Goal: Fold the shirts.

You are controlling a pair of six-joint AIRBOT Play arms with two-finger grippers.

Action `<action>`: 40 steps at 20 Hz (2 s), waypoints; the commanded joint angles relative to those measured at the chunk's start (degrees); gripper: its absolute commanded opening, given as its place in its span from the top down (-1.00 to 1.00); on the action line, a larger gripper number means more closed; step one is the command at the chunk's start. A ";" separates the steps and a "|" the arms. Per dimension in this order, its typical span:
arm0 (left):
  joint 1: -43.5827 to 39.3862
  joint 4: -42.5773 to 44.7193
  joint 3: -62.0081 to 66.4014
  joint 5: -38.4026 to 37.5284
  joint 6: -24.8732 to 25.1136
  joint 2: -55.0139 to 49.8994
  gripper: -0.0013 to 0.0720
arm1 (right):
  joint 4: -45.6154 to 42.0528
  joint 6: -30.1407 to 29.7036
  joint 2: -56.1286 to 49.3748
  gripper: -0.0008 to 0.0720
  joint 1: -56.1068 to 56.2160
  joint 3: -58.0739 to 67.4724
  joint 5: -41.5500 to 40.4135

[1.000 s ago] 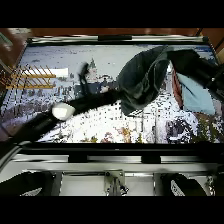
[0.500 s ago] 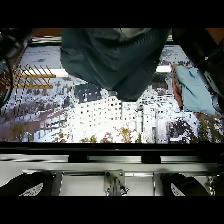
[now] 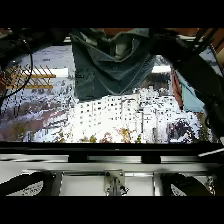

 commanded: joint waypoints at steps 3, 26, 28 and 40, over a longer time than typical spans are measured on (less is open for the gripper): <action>2.34 -2.71 0.02 11.91 -19.02 -7.52 0.76 | 3.54 14.23 -10.03 0.75 -3.52 0.96 15.96; -16.81 28.46 -31.47 -32.63 -17.92 -7.43 -0.65 | -18.40 22.32 -7.93 0.75 -7.23 -14.27 -66.51; -16.33 28.55 -30.86 -32.79 -17.90 -6.80 -0.85 | -19.34 22.67 -7.91 0.75 -7.23 -14.58 -66.55; -8.13 28.50 -28.22 -27.52 -19.91 0.98 -0.84 | -23.82 28.94 -7.98 0.75 -7.23 -15.28 -59.36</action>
